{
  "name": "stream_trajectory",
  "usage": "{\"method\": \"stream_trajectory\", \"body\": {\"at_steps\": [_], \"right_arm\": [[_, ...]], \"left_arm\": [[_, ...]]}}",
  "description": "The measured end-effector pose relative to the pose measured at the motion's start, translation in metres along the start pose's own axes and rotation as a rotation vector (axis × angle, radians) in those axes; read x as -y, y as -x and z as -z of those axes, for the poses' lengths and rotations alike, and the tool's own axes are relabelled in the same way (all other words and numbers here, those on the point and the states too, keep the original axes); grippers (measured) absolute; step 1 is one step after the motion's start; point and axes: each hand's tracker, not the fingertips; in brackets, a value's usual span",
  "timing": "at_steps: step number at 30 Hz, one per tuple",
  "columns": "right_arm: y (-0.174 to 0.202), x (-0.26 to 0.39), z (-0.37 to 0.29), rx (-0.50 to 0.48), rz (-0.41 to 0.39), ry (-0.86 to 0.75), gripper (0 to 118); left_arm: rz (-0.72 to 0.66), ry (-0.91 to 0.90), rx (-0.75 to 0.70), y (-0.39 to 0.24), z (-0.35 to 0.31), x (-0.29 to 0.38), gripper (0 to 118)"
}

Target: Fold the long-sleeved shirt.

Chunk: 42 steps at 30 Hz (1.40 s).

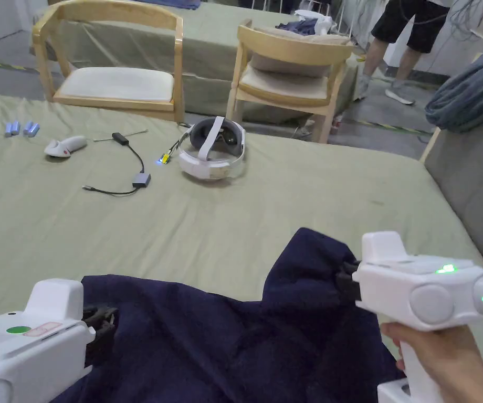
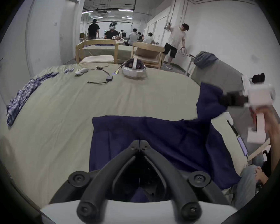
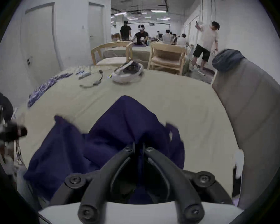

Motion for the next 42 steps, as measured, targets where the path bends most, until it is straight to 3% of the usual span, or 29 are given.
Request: {"method": "stream_trajectory", "body": {"at_steps": [3,5,7,8,9,10,11,13,14,15,17,18,19,20,21,24,25,27,28,31,35,37,38,39,40,41,42], "right_arm": [[0.008,0.073,0.013,0.014,0.045,0.136,7],[0.002,0.114,0.046,0.007,0.133,0.239,8],[0.0,0.138,0.077,0.001,0.172,0.31,8],[-0.005,0.147,0.086,-0.002,0.204,0.308,9],[-0.008,0.142,0.077,-0.046,0.234,0.155,10],[-0.004,0.125,0.062,-0.036,0.217,0.137,14],[-0.002,0.116,0.059,-0.021,0.198,0.188,25],[-0.004,0.103,0.038,-0.025,0.194,0.191,94],[-0.005,0.103,0.032,-0.04,0.194,0.145,113],[-0.005,0.101,0.013,-0.03,0.199,0.079,117],[-0.008,0.102,-0.026,-0.007,0.21,-0.006,115],[-0.009,0.108,-0.04,-0.014,0.205,0.02,105],[-0.013,0.109,-0.048,-0.006,0.213,0.032,77],[-0.019,0.107,-0.054,0.008,0.227,0.052,28],[-0.025,0.105,-0.053,0.023,0.235,0.069,2],[-0.053,0.086,-0.049,0.056,0.206,0.081,3],[-0.062,0.074,-0.04,0.06,0.209,0.083,16],[-0.064,0.05,-0.008,0.076,0.223,0.107,81],[-0.07,0.039,0.009,0.074,0.232,0.14,91],[-0.079,0.017,0.07,0.044,0.237,0.248,74],[-0.076,0.013,0.136,0.08,0.252,0.404,74],[-0.073,0.018,0.16,0.079,0.248,0.463,56],[-0.063,0.023,0.153,0.072,0.248,0.467,41],[-0.058,0.027,0.158,0.059,0.246,0.478,31],[-0.051,0.025,0.154,0.104,0.198,0.445,30],[-0.048,0.021,0.15,0.096,0.198,0.445,27],[-0.053,0.021,0.152,0.089,0.207,0.455,18]], "left_arm": [[0.009,0.004,0.016,-0.006,-0.013,0.01,3],[0.012,0.016,0.029,-0.009,-0.018,0.015,3],[0.019,0.021,0.025,-0.013,-0.024,0.018,3],[0.029,0.022,0.025,-0.016,-0.028,0.019,3],[0.036,0.02,0.025,-0.017,-0.032,0.02,3],[0.038,0.018,0.027,-0.018,-0.034,0.021,3],[0.038,0.016,0.032,-0.018,-0.037,0.022,3],[0.037,0.018,0.037,-0.02,-0.038,0.023,3],[0.036,0.017,0.033,-0.021,-0.039,0.025,3],[0.036,0.014,0.029,-0.022,-0.041,0.027,3],[0.017,0.013,0.035,-0.02,-0.039,0.031,3],[0.003,0.018,0.042,-0.019,-0.038,0.032,3],[-0.006,0.023,0.045,-0.018,-0.035,0.033,3],[-0.009,0.027,0.044,-0.018,-0.032,0.033,3],[-0.005,0.031,0.041,-0.02,-0.028,0.033,3],[0.003,0.041,0.046,-0.022,-0.02,0.029,3],[0.001,0.041,0.052,-0.023,-0.017,0.028,3],[0.004,0.041,0.063,-0.025,-0.013,0.025,3],[0.006,0.039,0.065,-0.025,-0.009,0.024,3],[0.013,0.049,0.056,-0.024,0.005,0.018,3],[0.019,0.065,0.036,-0.014,0.029,0.002,3],[0.016,0.075,0.019,-0.003,0.047,-0.01,3],[0.014,0.079,0.011,0.004,0.058,-0.017,5],[0.008,0.094,-0.004,0.011,0.069,-0.023,22],[0.013,0.104,-0.011,0.018,0.083,-0.031,48],[0.027,0.128,-0.024,0.025,0.097,-0.037,81],[0.039,0.16,-0.08,0.034,0.117,-0.044,105]]}}
